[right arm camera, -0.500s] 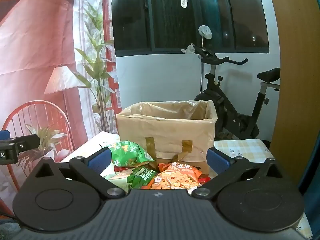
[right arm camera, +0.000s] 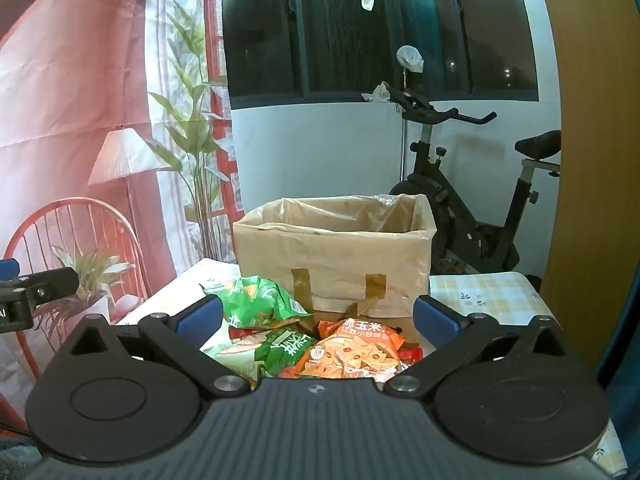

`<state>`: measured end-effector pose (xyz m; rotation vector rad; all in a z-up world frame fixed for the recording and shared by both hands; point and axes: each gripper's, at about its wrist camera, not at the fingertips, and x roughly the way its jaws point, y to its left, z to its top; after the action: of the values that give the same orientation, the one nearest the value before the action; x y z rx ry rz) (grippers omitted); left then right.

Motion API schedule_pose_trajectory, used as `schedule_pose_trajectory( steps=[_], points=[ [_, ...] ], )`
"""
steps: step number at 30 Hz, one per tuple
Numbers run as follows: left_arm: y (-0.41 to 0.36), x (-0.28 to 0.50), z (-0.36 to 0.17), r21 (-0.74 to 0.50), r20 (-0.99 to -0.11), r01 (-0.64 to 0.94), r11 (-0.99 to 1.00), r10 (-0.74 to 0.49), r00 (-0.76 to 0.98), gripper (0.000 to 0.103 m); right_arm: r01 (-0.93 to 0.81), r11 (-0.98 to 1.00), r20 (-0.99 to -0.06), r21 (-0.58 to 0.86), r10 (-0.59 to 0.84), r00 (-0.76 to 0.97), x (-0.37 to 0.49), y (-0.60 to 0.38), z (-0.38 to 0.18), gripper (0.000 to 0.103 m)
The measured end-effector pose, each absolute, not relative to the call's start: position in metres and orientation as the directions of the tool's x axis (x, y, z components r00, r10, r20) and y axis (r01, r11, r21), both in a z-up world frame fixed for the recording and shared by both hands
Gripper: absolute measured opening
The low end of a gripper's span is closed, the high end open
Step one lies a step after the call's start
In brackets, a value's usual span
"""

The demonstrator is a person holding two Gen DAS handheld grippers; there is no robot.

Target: Organize snacks

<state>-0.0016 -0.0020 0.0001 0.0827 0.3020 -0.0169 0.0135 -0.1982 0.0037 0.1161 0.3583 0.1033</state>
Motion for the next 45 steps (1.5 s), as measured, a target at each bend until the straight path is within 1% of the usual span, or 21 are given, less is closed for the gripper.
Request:
schedule_pose_trajectory(
  steps=[45],
  points=[
    [0.0013, 0.0006, -0.0047, 0.068, -0.303, 0.030, 0.997, -0.008, 0.953, 0.102, -0.078, 0.987, -0.353, 0.141, 0.124, 0.927, 0.0177, -0.1987, 0.0016, 0.103]
  ],
)
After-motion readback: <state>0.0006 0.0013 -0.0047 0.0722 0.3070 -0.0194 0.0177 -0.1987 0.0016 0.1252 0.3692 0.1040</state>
